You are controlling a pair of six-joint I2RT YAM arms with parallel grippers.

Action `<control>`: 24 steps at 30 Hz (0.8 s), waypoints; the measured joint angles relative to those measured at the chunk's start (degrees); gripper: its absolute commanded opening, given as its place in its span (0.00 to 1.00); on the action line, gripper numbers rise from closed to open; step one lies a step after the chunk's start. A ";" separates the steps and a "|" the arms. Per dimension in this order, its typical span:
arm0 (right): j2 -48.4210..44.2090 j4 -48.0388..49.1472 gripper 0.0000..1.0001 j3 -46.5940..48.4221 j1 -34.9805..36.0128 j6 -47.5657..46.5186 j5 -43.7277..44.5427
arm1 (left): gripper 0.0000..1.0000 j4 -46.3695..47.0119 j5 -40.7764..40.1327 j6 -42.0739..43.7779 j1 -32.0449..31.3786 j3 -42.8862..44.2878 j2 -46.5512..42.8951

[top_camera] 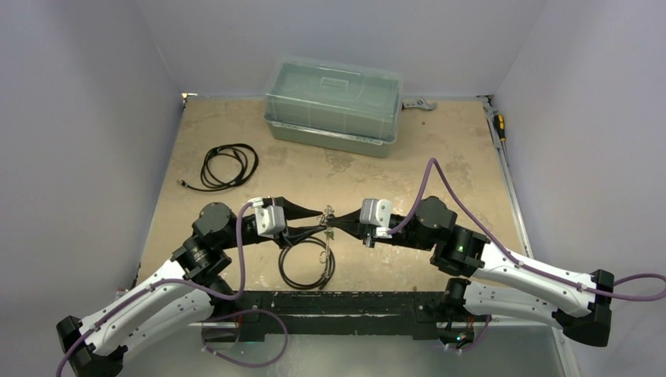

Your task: Put the keys on the keyring

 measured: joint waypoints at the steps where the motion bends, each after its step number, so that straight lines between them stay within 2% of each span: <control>1: 0.00 0.02 0.00 0.00 0.00 0.00 0.00 | 0.29 0.15 0.07 -0.24 0.00 0.00 0.00; 5: 0.00 0.00 0.00 0.00 0.00 0.00 0.00 | 0.24 0.46 0.35 -0.74 0.00 0.00 0.07; 15: 0.00 -0.02 0.00 0.00 0.00 0.00 0.04 | 0.00 0.42 1.11 -1.03 0.00 0.02 1.11; 22: 0.00 -0.20 0.00 0.00 0.00 0.00 0.02 | 0.00 0.42 1.55 -1.09 0.00 0.02 1.60; 23: 0.00 -0.20 0.00 0.00 0.00 0.00 0.02 | 0.02 0.44 1.55 -1.16 0.00 0.02 1.60; 24: 0.00 -0.20 0.00 0.00 0.00 0.00 0.02 | 0.09 0.44 1.57 -1.18 0.00 0.02 1.60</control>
